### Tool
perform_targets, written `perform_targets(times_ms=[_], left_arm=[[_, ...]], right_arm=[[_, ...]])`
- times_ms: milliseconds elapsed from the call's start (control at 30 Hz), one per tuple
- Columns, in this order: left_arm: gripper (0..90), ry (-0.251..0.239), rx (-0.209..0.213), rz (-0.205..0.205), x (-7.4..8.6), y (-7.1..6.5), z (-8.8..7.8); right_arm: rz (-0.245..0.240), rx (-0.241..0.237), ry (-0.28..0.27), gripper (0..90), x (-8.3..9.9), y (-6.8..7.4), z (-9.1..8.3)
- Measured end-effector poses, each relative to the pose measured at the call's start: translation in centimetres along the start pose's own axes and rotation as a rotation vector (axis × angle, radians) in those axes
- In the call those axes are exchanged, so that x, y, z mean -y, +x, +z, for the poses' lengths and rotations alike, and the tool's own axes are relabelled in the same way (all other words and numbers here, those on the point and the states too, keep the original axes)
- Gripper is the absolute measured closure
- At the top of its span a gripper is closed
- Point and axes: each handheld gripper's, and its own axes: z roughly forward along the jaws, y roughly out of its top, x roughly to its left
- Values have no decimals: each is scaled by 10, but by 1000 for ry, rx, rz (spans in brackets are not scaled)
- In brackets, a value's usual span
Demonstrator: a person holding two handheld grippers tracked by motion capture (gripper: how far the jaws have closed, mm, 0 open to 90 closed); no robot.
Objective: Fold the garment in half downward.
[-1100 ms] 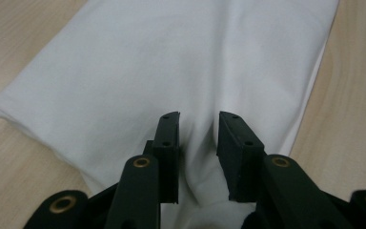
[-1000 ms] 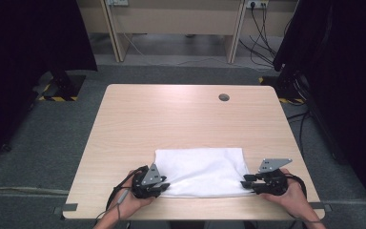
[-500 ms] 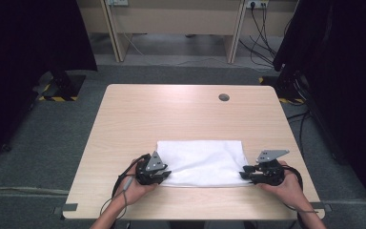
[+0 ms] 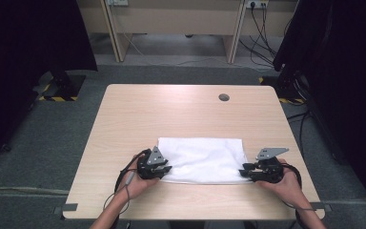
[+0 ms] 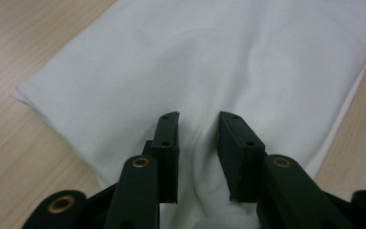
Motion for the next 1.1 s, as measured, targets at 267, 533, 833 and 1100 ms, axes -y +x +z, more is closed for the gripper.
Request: perform_targets(times_ms=[267, 533, 833, 1100], left_arm=[[656, -2, -17, 0, 0, -2, 0], [628, -10, -30, -5, 4, -5, -5], [597, -23, -39, -17, 5, -6, -5], [510, -37, -53, -28, 4, -8, -7]], right_arm=[[3, 1, -5, 611, 0, 1, 1], [3, 14, -9, 568, 1, 4, -1], [12, 18, -18, 517, 1, 6, 1], [28, 31, -40, 426, 0, 6, -4]])
